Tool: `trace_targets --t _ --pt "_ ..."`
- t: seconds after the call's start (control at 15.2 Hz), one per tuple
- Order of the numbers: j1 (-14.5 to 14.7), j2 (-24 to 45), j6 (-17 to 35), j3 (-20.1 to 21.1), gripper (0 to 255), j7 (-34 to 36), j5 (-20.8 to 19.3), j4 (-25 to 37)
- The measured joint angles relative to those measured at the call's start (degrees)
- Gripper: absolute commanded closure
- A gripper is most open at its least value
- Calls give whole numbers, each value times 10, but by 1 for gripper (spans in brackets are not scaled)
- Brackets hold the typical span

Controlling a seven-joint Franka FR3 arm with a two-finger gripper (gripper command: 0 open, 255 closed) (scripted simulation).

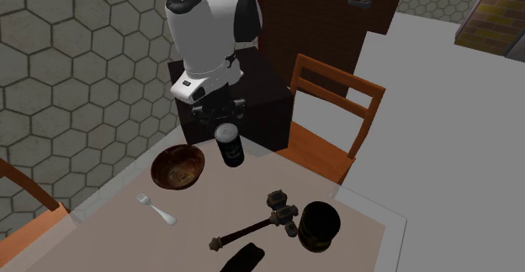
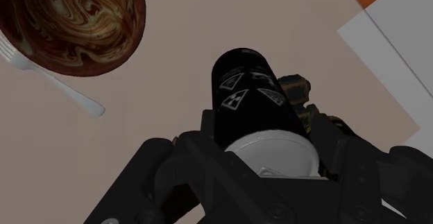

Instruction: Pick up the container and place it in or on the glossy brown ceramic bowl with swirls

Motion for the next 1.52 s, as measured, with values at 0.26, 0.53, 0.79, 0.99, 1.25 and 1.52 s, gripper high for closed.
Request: trace_targets --t 0.26,0.53,0.79,0.99,1.25,1.52 --pt "-28 -35 -16 -27 255 -46 -12 -24" --pt "-57 -59 -32 -57 255 -95 -23 -36" --pt "-84 -80 -55 -86 255 -140 -37 -38" --pt "-105 -94 -72 -109 255 -175 -48 -37" --pt "-109 -78 -54 -116 255 -195 -40 -43" --pt "-107 -60 -24 -117 255 -206 -27 -58"
